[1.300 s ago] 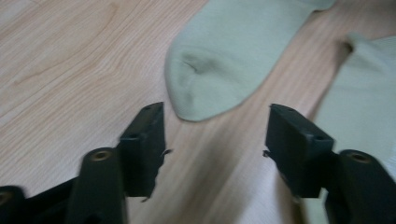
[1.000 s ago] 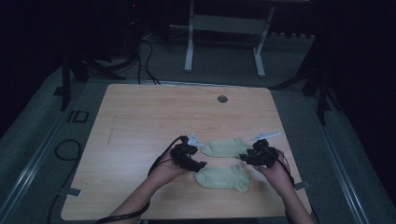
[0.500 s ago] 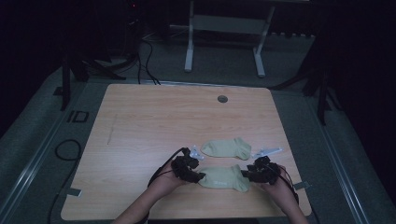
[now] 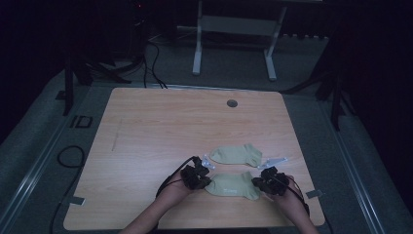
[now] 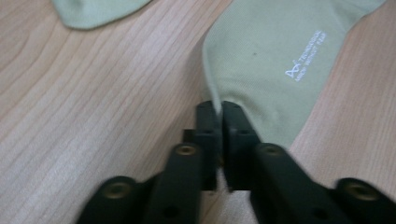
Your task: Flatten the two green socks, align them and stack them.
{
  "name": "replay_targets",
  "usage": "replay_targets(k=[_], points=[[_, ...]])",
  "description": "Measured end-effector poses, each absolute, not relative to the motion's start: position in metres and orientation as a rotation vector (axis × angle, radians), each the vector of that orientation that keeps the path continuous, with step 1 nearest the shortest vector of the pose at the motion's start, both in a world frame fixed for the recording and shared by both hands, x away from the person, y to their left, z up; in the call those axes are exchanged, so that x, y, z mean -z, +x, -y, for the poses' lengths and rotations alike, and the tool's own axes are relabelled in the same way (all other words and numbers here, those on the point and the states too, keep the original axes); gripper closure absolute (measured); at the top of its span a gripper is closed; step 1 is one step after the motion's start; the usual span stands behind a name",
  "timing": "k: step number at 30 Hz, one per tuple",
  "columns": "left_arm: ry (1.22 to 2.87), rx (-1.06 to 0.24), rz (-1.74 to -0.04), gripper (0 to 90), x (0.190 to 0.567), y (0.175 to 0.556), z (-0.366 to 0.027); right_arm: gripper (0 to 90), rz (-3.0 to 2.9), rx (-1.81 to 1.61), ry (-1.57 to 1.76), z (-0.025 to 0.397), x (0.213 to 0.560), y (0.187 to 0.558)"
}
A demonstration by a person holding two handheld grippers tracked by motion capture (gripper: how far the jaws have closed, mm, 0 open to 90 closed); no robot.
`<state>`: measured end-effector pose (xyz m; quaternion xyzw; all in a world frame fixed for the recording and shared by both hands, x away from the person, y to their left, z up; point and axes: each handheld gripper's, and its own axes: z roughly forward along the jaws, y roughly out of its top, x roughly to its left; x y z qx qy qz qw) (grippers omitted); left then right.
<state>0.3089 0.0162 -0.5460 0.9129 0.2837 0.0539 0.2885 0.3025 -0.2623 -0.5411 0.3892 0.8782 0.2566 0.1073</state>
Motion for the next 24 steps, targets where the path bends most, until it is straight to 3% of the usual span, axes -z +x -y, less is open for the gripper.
replay_targets(k=[13, 24], points=[[2.357, -0.151, -0.764, 88.4, 0.514, 0.311, -0.02, 86.7, -2.523, -0.871, 1.165, 0.272, 0.51, 0.3], [2.323, -0.214, -0.798, 88.4, 0.488, 0.339, -0.018, 86.7, -2.45, -0.924, 1.201, 0.282, 0.478, 0.336]])
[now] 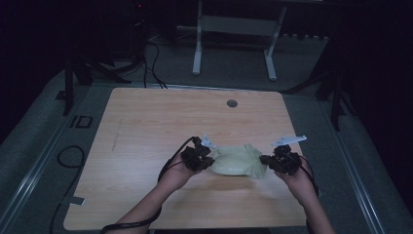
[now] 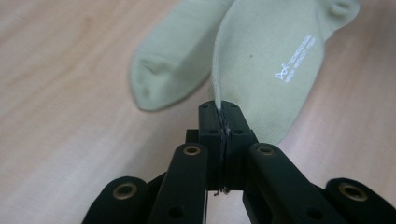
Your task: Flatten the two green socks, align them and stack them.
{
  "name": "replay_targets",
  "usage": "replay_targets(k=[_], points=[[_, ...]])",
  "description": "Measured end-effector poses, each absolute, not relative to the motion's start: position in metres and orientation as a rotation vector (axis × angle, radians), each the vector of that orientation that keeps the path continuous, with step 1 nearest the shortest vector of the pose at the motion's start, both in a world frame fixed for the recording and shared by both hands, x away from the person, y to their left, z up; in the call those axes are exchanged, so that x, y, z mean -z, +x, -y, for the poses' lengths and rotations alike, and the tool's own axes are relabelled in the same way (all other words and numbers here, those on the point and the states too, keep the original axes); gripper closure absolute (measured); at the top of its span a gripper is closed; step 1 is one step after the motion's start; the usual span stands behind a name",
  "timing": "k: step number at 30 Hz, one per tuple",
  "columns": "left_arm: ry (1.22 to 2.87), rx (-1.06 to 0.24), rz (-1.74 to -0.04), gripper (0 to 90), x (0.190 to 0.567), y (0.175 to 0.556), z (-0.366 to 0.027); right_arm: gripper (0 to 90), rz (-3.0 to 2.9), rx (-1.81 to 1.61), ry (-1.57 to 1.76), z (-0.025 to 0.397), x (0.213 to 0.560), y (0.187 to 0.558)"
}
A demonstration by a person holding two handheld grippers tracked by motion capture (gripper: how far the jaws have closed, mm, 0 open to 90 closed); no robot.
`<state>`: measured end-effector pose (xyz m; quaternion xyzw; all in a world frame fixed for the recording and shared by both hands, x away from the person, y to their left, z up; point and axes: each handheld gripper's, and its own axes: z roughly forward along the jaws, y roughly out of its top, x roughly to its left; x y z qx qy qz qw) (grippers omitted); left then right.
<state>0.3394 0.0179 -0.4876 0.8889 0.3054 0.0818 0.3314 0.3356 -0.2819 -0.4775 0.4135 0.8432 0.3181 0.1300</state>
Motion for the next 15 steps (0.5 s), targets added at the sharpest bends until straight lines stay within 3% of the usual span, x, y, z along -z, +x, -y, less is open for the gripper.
replay_targets(k=[8, 15], points=[[2.337, -0.236, -0.84, 88.4, 0.484, 0.363, -0.009, 86.6, -2.431, -0.891, 1.249, 0.284, 0.468, 0.37], [2.356, -0.222, -0.886, 88.4, 0.499, 0.38, -0.006, 86.5, -2.461, -0.865, 1.294, 0.286, 0.482, 0.393]])
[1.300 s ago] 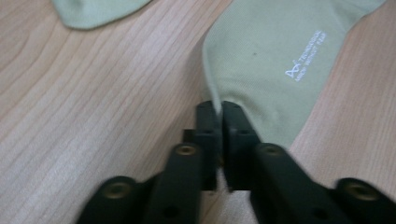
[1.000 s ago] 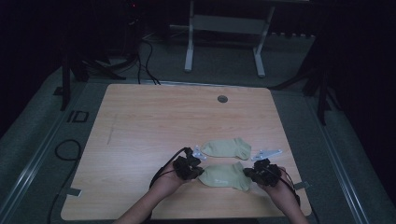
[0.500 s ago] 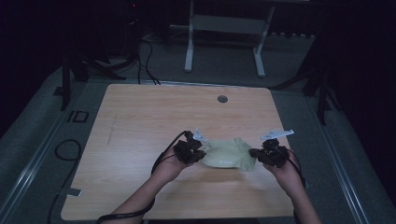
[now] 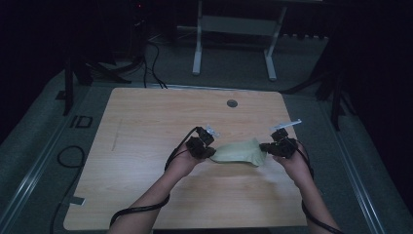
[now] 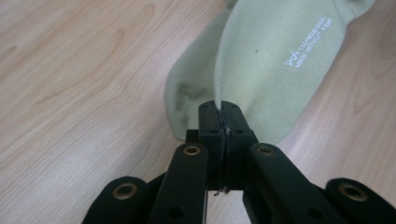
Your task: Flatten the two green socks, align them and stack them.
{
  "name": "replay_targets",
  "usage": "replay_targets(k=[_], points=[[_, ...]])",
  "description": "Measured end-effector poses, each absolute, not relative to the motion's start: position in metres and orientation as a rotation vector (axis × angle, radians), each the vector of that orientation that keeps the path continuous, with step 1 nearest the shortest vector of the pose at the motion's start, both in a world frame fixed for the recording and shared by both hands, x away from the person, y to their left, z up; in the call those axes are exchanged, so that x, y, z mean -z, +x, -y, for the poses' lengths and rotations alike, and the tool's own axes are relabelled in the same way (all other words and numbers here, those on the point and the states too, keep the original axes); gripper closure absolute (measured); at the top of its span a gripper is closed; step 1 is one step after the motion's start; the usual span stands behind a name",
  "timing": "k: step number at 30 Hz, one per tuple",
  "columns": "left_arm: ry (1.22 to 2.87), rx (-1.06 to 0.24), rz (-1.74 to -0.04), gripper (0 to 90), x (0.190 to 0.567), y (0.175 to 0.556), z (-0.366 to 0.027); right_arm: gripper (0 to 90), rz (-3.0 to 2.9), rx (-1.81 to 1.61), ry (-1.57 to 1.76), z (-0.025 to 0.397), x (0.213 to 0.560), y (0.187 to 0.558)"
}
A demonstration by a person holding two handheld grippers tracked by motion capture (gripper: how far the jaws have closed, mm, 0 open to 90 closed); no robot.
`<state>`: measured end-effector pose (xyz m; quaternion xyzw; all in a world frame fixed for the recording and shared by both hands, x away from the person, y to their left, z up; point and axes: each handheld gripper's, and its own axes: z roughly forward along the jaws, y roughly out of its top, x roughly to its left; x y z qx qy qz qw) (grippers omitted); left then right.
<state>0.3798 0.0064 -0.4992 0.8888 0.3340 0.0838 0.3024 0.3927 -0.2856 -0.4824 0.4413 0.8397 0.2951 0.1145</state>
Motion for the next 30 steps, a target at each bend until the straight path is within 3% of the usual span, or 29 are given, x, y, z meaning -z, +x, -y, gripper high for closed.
replay_targets(k=[18, 21, 24, 30], points=[[2.385, -0.163, -0.938, 86.8, 0.541, 0.405, 0.004, 82.2, -2.509, -0.74, 1.386, 0.283, 0.53, 0.423], [2.372, -0.195, -0.937, 75.3, 0.542, 0.404, 0.004, 73.2, -2.501, -0.748, 1.402, 0.284, 0.534, 0.424], [2.353, -0.204, -0.942, 58.1, 0.54, 0.404, 0.002, 63.2, -2.484, -0.751, 1.394, 0.284, 0.533, 0.422], [2.304, -0.215, -0.944, 43.5, 0.534, 0.4, -0.004, 49.9, -2.482, -0.781, 1.348, 0.285, 0.524, 0.414]])
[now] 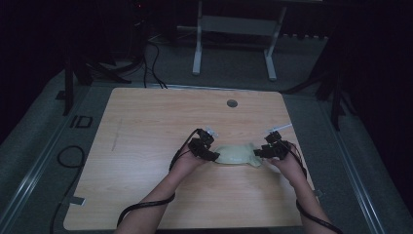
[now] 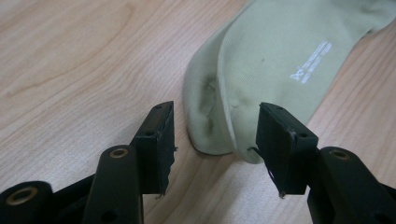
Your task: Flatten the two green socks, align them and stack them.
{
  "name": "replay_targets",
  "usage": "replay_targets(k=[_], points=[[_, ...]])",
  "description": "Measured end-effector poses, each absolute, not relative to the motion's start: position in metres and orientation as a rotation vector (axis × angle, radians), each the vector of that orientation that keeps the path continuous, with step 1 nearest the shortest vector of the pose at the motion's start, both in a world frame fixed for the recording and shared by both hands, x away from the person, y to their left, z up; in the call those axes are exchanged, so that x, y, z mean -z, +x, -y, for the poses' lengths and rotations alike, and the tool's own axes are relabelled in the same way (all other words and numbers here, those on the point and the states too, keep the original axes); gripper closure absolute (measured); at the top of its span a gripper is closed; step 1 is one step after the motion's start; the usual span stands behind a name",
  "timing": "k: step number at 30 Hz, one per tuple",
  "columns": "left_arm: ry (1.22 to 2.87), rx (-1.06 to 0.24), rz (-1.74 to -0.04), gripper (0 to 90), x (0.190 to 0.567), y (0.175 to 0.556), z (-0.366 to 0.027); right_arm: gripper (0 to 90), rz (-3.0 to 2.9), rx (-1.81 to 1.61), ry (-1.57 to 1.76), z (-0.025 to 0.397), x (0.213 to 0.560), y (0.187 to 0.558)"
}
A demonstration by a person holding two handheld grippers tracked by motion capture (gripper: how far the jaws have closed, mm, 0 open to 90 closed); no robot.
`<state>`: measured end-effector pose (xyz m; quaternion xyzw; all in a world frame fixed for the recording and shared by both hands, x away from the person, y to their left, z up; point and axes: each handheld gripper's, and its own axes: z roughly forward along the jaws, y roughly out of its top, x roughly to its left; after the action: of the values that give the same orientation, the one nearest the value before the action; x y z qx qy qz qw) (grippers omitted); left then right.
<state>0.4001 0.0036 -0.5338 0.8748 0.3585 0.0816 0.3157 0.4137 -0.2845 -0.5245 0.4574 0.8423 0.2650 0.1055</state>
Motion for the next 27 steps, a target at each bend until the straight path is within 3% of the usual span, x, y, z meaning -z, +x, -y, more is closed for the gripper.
replay_targets(k=[6, 10, 12, 23, 27], points=[[2.259, -0.257, -0.971, 26.2, 0.528, 0.396, -0.012, 36.5, -2.47, -0.835, 1.35, 0.288, 0.518, 0.406], [2.224, -0.299, -0.992, 19.3, 0.526, 0.392, -0.019, 26.6, -2.445, -0.918, 1.325, 0.292, 0.512, 0.4], [2.195, -0.322, -0.985, 18.3, 0.526, 0.39, -0.024, 17.3, -2.469, -0.951, 1.339, 0.294, 0.511, 0.398], [2.1, -0.391, -1.029, 13.7, 0.531, 0.379, -0.04, 13.9, -2.409, -1.019, 1.295, 0.304, 0.518, 0.385], [2.088, -0.362, -1.02, 10.2, 0.531, 0.373, -0.041, 13.9, -2.389, -1.026, 1.274, 0.311, 0.523, 0.379]])
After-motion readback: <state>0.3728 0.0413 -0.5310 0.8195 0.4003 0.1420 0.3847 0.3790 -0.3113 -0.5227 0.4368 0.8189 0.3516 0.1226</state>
